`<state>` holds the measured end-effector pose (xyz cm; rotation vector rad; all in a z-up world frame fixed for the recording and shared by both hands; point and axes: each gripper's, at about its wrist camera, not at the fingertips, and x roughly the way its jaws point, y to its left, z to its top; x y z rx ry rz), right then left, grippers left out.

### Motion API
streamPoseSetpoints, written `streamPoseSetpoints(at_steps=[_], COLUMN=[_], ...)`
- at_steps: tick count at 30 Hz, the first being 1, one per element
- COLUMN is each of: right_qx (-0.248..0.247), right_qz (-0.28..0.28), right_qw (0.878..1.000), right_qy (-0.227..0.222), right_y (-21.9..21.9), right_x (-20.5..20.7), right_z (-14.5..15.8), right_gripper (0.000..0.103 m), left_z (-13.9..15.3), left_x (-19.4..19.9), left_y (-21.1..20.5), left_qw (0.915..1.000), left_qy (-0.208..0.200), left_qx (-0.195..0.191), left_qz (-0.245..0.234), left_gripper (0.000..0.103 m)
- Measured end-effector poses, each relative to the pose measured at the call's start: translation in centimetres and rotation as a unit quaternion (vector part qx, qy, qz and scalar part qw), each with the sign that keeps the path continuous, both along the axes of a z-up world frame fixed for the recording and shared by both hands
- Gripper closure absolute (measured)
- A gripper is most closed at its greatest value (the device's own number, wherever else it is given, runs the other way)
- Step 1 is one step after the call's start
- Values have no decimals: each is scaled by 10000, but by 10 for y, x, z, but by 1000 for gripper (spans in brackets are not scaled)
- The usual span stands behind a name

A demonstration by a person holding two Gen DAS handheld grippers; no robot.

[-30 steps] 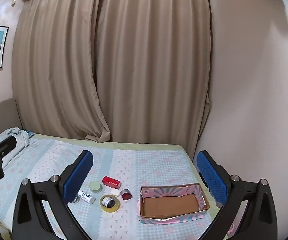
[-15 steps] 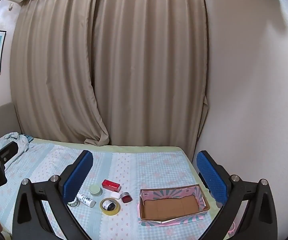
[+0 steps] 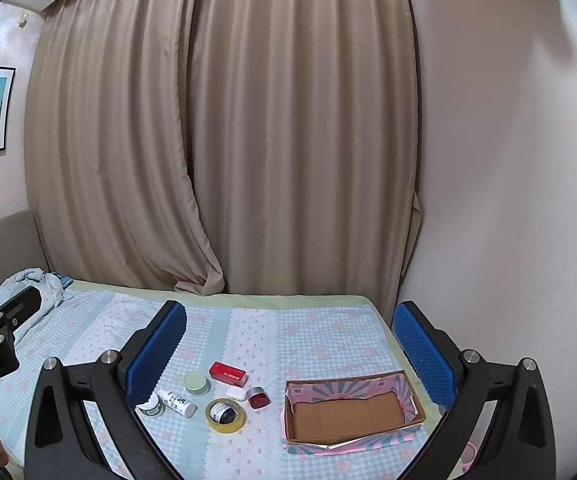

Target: Organize rigid objects

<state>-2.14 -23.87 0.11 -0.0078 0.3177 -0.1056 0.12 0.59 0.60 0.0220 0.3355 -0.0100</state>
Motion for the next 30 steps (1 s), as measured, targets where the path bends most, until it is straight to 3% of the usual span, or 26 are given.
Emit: streamPoseSetpoints(at_steps=[30], right_qx=[15], right_qz=[112], right_qw=[9999], right_qy=[-74], right_y=[-4], right_x=[4], right_z=[-8], right_gripper=[0], left_z=[2], left_x=[0], left_y=[-11], left_qw=[10000], left_qy=[-28], left_qx=[-28], left_qz=[33], left_gripper=[0])
